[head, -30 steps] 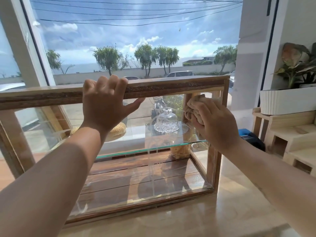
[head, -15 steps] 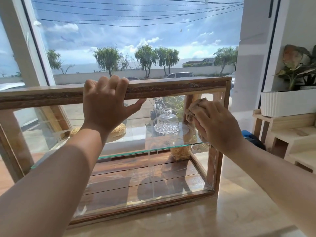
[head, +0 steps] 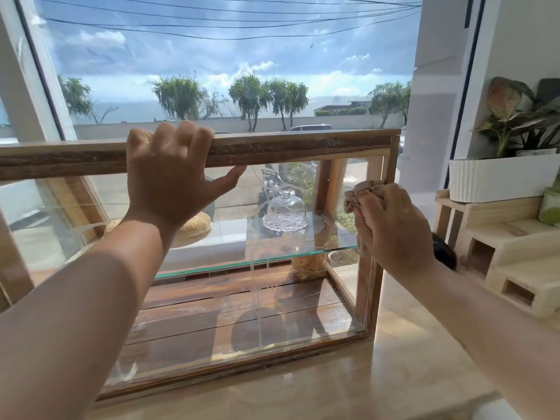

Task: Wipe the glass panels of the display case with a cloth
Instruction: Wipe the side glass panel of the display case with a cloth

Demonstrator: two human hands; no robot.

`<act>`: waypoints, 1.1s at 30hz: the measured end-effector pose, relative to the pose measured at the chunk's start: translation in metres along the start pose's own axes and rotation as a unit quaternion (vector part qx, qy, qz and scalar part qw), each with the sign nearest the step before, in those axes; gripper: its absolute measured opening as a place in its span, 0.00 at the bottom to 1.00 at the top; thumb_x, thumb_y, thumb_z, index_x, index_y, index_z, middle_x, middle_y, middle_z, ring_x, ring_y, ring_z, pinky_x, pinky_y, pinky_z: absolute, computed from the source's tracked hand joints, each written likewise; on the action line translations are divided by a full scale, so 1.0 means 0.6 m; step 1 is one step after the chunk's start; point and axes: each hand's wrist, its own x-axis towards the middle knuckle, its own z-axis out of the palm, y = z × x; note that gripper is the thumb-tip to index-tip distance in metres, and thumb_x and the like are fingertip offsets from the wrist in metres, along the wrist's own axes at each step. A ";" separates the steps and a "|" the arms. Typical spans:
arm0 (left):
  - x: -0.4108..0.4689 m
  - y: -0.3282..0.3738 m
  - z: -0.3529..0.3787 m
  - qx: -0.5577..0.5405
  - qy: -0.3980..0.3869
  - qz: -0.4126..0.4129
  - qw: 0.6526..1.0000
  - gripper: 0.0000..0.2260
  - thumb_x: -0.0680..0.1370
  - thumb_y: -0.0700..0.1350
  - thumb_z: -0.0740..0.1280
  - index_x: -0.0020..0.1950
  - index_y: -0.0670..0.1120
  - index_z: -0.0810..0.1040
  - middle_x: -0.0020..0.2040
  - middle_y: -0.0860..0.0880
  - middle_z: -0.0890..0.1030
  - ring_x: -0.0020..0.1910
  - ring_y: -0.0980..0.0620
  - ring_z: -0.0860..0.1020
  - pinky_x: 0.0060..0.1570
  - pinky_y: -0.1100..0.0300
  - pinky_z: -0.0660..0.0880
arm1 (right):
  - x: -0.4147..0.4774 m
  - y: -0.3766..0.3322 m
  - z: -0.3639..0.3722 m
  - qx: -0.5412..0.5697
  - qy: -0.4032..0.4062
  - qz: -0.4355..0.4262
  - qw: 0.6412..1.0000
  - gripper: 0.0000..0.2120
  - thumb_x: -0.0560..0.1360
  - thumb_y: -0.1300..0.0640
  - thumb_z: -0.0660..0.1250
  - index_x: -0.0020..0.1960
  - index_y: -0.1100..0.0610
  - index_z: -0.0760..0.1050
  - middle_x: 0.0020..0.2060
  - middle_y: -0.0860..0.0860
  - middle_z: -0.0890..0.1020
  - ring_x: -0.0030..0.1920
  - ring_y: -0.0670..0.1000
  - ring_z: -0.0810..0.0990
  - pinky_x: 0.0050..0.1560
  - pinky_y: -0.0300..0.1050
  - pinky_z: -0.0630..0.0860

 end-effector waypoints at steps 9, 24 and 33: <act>0.002 0.000 0.002 0.000 -0.001 -0.001 1.000 0.30 0.78 0.69 0.54 0.52 0.42 0.73 0.43 0.43 0.76 0.39 0.42 0.74 0.42 0.48 0.66 | 0.077 -0.012 -0.017 0.031 0.055 0.041 0.997 0.09 0.78 0.57 0.67 0.54 0.61 0.71 0.49 0.62 0.75 0.46 0.61 0.76 0.33 0.52 0.79; 0.001 0.002 -0.002 -0.003 0.006 -0.001 1.000 0.30 0.79 0.69 0.54 0.51 0.42 0.73 0.42 0.42 0.76 0.39 0.42 0.74 0.42 0.48 0.66 | 0.068 -0.027 -0.006 0.044 0.089 0.072 0.993 0.08 0.79 0.57 0.68 0.53 0.58 0.71 0.46 0.60 0.75 0.44 0.59 0.76 0.33 0.49 0.78; 0.000 0.002 -0.001 -0.003 0.000 -0.003 1.000 0.30 0.78 0.69 0.53 0.51 0.42 0.73 0.43 0.43 0.76 0.40 0.42 0.74 0.43 0.48 0.66 | 0.030 -0.044 -0.002 0.066 0.070 0.096 0.991 0.09 0.78 0.56 0.67 0.53 0.60 0.72 0.47 0.61 0.76 0.44 0.60 0.78 0.33 0.49 0.79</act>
